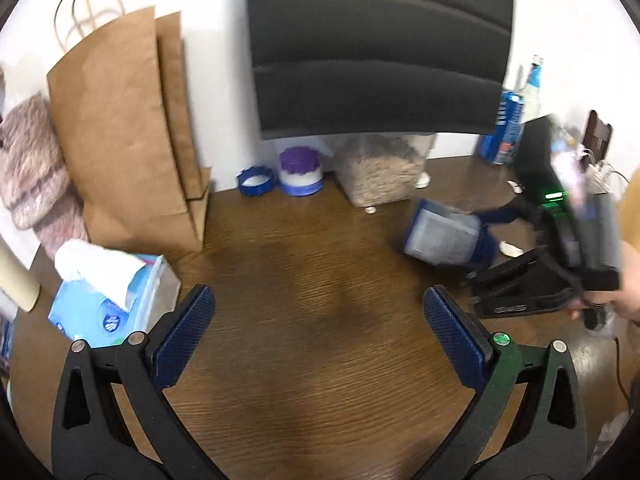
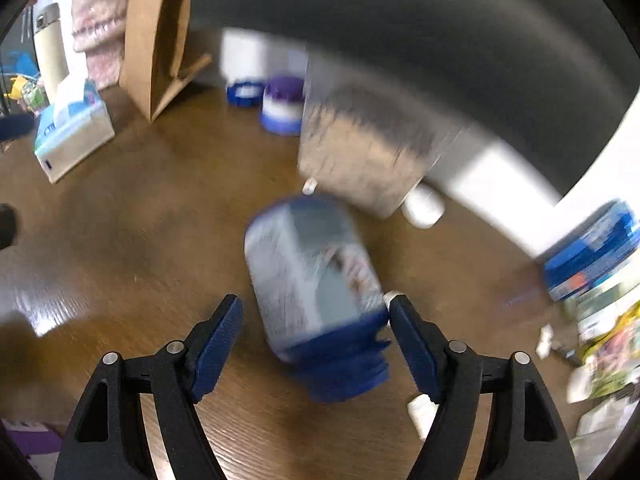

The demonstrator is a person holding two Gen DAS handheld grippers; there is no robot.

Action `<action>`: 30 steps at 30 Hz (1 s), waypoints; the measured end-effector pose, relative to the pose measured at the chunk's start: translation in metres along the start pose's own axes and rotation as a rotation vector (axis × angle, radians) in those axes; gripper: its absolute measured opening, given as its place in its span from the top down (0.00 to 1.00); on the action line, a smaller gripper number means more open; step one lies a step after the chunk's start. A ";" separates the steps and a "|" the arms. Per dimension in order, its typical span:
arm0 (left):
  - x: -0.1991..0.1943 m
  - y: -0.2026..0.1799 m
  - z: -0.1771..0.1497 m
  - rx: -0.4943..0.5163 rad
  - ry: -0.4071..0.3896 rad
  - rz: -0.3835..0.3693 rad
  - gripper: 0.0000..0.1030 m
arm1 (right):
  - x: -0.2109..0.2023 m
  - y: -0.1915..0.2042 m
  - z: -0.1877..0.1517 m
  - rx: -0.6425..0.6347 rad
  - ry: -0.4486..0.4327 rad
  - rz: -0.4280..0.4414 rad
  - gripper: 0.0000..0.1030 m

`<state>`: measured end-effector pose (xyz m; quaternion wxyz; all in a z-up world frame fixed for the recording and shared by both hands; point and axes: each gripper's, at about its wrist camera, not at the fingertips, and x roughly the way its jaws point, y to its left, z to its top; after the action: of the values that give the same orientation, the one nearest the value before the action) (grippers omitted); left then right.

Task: Flip cup upright
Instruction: 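Grasp the blue-capped bottle body with the right tool and lift it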

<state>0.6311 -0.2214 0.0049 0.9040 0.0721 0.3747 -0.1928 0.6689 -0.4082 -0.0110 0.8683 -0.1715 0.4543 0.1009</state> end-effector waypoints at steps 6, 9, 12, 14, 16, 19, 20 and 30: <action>-0.005 -0.005 0.002 0.019 -0.016 0.003 0.00 | -0.003 -0.010 0.007 0.063 -0.050 0.020 0.33; -0.011 0.000 0.004 0.000 -0.031 0.011 0.00 | -0.007 -0.015 0.010 0.082 -0.079 0.018 0.34; -0.022 0.001 0.003 -0.010 -0.044 0.012 0.00 | -0.020 -0.017 0.004 0.097 -0.107 0.017 0.34; -0.036 0.001 0.003 -0.023 -0.060 0.009 0.00 | -0.036 -0.003 -0.005 0.092 -0.117 0.019 0.34; -0.059 -0.002 -0.001 -0.034 -0.092 -0.007 0.00 | -0.064 0.003 -0.012 0.076 -0.134 0.011 0.34; -0.091 -0.011 -0.005 -0.018 -0.120 -0.022 0.00 | -0.115 0.012 -0.020 0.057 -0.163 0.001 0.34; -0.105 -0.015 -0.005 -0.007 -0.136 -0.020 0.00 | -0.135 0.018 -0.023 0.050 -0.174 0.002 0.34; -0.238 -0.028 -0.034 0.012 -0.225 -0.026 0.00 | -0.262 0.100 -0.073 -0.046 -0.277 0.090 0.34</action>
<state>0.4443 -0.1673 0.1486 0.9374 0.0505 0.2704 -0.2136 0.4322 -0.3495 0.1450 0.9131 -0.1552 0.3352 0.1729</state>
